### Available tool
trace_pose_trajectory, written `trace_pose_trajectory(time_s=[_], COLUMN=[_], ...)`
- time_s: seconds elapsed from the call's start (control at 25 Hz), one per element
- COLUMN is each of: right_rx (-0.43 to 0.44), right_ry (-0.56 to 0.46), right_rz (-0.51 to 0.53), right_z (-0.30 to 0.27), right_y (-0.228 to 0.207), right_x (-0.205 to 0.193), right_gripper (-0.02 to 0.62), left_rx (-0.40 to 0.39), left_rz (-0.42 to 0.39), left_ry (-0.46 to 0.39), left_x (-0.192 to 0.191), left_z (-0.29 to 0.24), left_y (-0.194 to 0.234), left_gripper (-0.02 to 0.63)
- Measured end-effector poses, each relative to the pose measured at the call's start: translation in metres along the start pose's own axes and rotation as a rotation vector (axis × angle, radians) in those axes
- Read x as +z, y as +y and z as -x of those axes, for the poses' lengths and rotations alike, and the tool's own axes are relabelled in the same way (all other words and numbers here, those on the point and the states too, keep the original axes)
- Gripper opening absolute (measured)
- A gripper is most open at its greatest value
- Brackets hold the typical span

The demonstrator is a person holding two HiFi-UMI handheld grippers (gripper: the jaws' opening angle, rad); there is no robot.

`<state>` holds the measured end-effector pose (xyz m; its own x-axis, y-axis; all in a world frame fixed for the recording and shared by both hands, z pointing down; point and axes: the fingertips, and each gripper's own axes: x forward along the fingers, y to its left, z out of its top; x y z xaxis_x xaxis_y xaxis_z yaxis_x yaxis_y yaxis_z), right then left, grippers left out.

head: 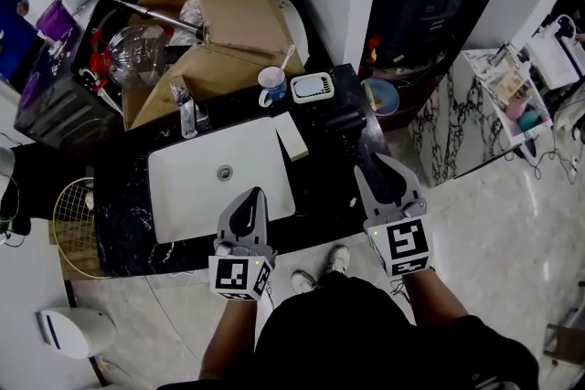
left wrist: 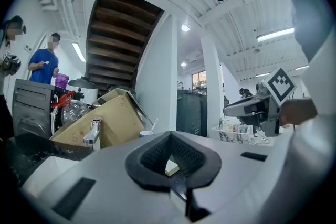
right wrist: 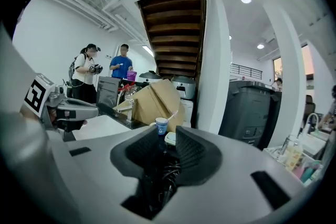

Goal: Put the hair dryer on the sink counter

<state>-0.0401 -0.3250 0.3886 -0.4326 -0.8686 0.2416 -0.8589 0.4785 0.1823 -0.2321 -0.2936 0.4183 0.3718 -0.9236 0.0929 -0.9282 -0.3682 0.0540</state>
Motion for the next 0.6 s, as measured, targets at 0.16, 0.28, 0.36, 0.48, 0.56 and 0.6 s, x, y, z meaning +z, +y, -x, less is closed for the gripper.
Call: trace_pose_trajectory(time_s=[0.16, 0.28, 0.36, 0.48, 0.56, 0.6], right_rx=[-0.026, -0.019, 0.000, 0.014, 0.009, 0.005], right_ry=[-0.038, -0.055, -0.066, -0.059, -0.054, -0.053], right_rz=[0.004, 0.016, 0.033, 0.045, 0.042, 0.043], right_z=[0.006, 0.006, 0.005, 0.005, 0.007, 0.008], right_y=[0.008, 0.019, 0.026, 0.032, 0.031, 0.029], right_x=[0.001, 0.001, 0.001, -0.001, -0.004, -0.005], right_gripper=[0.031, -0.002, -0.002, -0.003, -0.002, -0.002], left_rx=[-0.007, -0.010, -0.008, -0.004, -0.004, -0.004], left_rz=[-0.001, -0.003, -0.002, 0.000, 0.001, 0.002], left_ry=[0.004, 0.009, 0.010, 0.011, 0.012, 0.012], left_x=[0.000, -0.002, -0.003, -0.005, -0.006, -0.006], left_z=[0.000, 0.000, 0.000, 0.001, 0.003, 0.004], left_y=[-0.002, -0.003, -0.003, -0.003, -0.004, -0.005], left_gripper=[-0.006, -0.006, -0.006, -0.006, -0.006, -0.006])
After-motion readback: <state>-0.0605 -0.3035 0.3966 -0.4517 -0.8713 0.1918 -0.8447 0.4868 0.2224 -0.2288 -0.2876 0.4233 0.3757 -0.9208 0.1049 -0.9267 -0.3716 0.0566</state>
